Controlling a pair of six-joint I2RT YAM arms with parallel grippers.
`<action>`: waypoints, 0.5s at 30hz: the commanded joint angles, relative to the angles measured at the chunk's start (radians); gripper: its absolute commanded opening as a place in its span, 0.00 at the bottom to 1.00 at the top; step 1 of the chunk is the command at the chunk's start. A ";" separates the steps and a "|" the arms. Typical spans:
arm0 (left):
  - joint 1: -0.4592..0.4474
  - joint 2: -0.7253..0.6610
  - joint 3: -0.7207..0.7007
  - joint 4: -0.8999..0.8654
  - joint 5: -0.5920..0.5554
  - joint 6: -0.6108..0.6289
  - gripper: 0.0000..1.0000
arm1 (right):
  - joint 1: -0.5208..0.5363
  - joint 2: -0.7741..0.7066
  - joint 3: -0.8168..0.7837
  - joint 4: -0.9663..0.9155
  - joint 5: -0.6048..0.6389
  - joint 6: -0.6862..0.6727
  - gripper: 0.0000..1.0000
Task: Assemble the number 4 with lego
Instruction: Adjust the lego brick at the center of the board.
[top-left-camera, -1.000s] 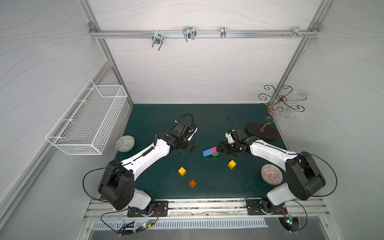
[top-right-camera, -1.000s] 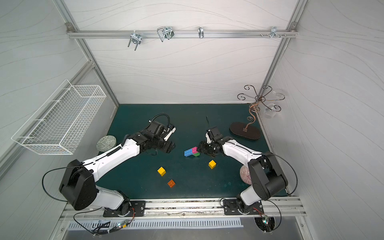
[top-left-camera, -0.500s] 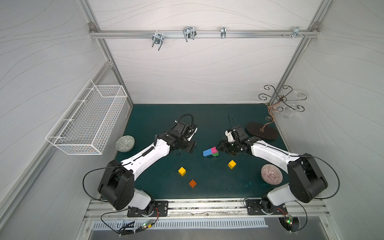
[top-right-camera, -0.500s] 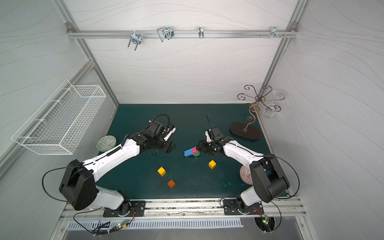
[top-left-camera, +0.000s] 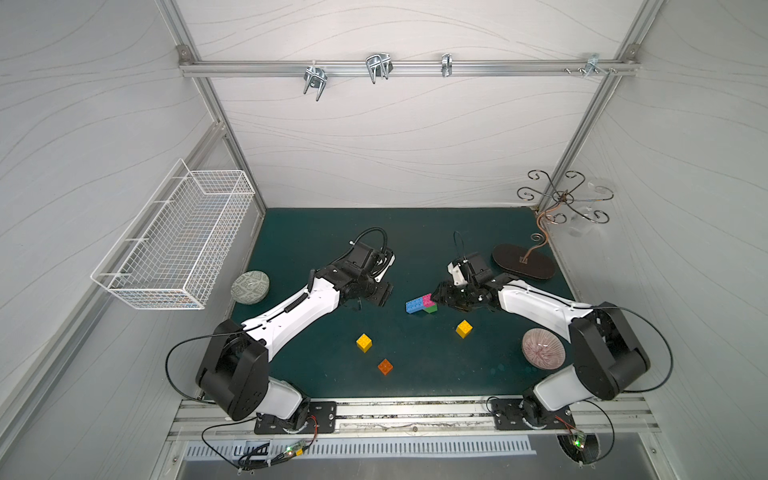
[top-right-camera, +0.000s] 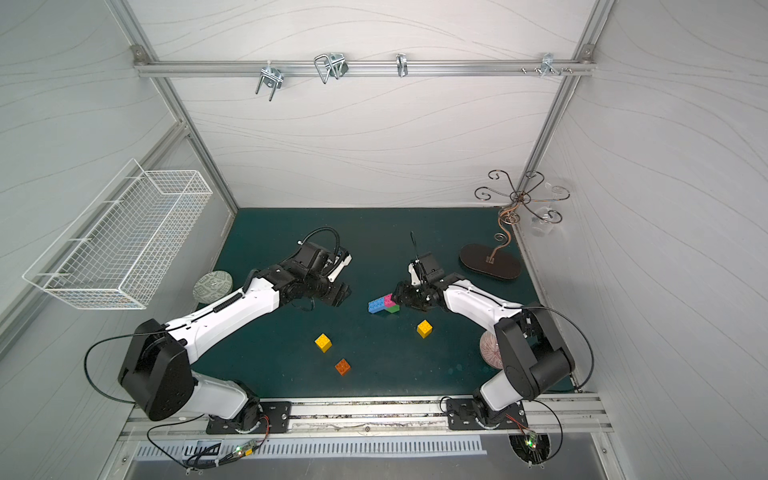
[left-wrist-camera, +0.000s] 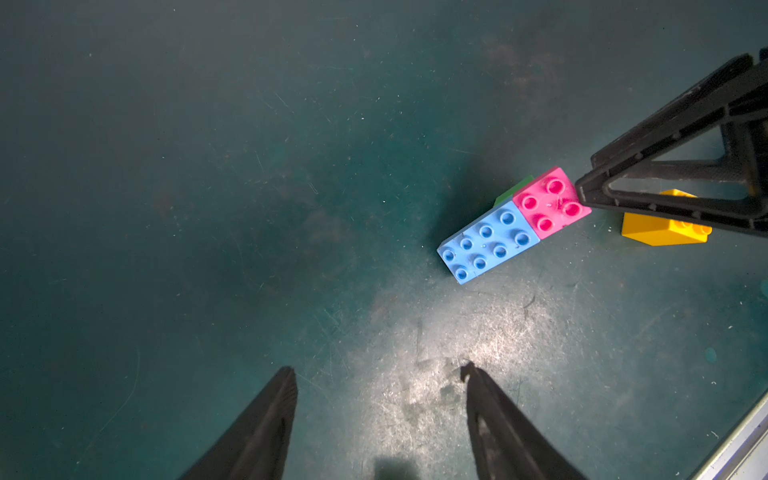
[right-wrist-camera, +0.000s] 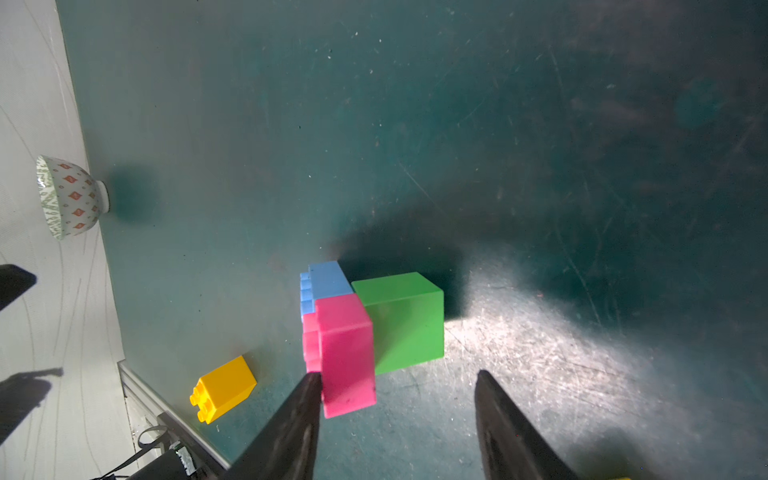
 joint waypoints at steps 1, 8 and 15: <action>0.004 -0.014 0.002 0.038 0.008 -0.002 0.67 | 0.007 0.017 0.022 -0.006 0.008 -0.016 0.59; 0.003 -0.018 -0.001 0.038 0.006 -0.001 0.67 | 0.007 0.018 0.015 -0.025 0.036 -0.007 0.57; 0.004 -0.023 -0.002 0.038 0.007 -0.002 0.67 | 0.000 -0.004 -0.014 -0.021 0.049 0.006 0.57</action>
